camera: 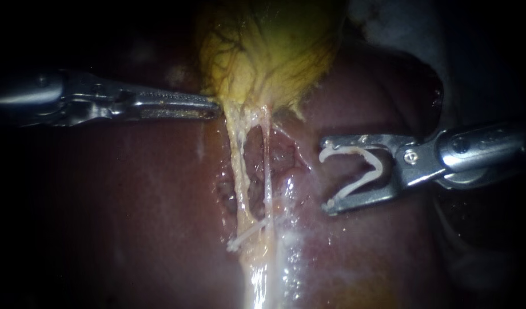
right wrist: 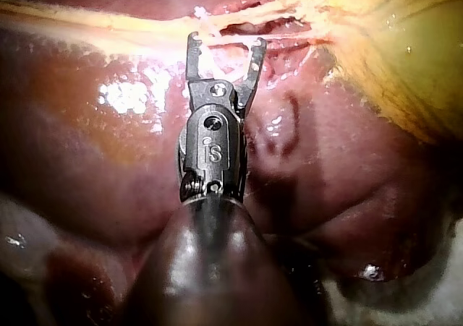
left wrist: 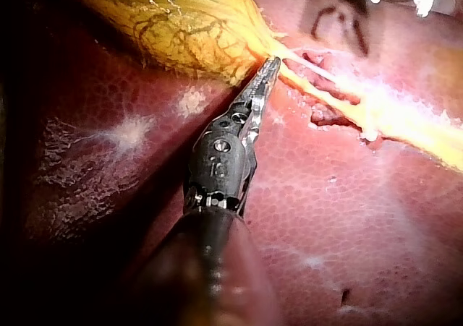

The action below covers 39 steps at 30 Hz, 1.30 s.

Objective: Clipping second clip left tube

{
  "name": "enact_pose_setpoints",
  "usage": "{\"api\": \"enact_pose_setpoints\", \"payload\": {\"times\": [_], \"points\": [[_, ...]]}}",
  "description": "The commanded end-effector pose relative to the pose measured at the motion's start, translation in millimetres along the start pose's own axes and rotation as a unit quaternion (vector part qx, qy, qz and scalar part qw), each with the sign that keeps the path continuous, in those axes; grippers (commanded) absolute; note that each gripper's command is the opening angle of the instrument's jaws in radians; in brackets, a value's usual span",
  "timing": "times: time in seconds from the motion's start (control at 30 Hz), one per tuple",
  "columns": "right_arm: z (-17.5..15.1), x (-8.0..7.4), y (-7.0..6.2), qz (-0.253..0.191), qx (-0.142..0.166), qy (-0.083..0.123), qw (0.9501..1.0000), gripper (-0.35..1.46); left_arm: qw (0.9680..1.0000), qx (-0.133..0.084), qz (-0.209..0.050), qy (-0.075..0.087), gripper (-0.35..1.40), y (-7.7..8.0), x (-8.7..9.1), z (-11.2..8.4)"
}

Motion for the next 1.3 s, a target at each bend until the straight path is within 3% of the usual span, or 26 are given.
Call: {"api": "enact_pose_setpoints", "payload": {"times": [0.03,0.23,0.5,0.6,0.73,0.83,1.0,1.3], "points": [[0.0,0.0,0.0,0.000,0.001,0.000,1.0000,0.60,1.0000,0.000,0.000,0.000,-0.35,0.0,-0.1,-0.1],[0.0,0.0,-0.1,0.000,0.001,0.000,1.0000,0.60,1.0000,0.005,-0.004,0.000,-0.35,-0.3,-1.6,-2.0],[0.0,0.1,-0.1,0.000,0.002,0.000,1.0000,0.59,0.9998,-0.013,-0.008,-0.016,-0.35,0.7,-6.4,-8.1],[0.1,0.1,-0.1,0.000,0.004,0.000,1.0000,0.59,0.9997,-0.018,-0.005,-0.019,-0.35,1.0,-6.9,-9.2],[0.8,0.4,0.0,0.002,0.022,0.001,0.9997,0.59,0.9996,-0.020,-0.005,-0.019,-0.35,0.9,-6.8,-9.2],[2.1,0.8,0.5,0.016,0.067,0.003,0.9976,0.59,0.9996,-0.021,-0.005,-0.019,-0.35,0.8,-6.7,-9.0],[4.2,0.8,0.8,0.045,0.107,0.001,0.9933,0.57,0.9996,-0.021,-0.005,-0.019,-0.35,0.8,-6.7,-9.0],[8.5,-0.4,1.9,0.107,0.160,0.032,0.9807,0.54,0.9996,-0.021,-0.005,-0.019,-0.35,0.8,-6.7,-9.0]]}}
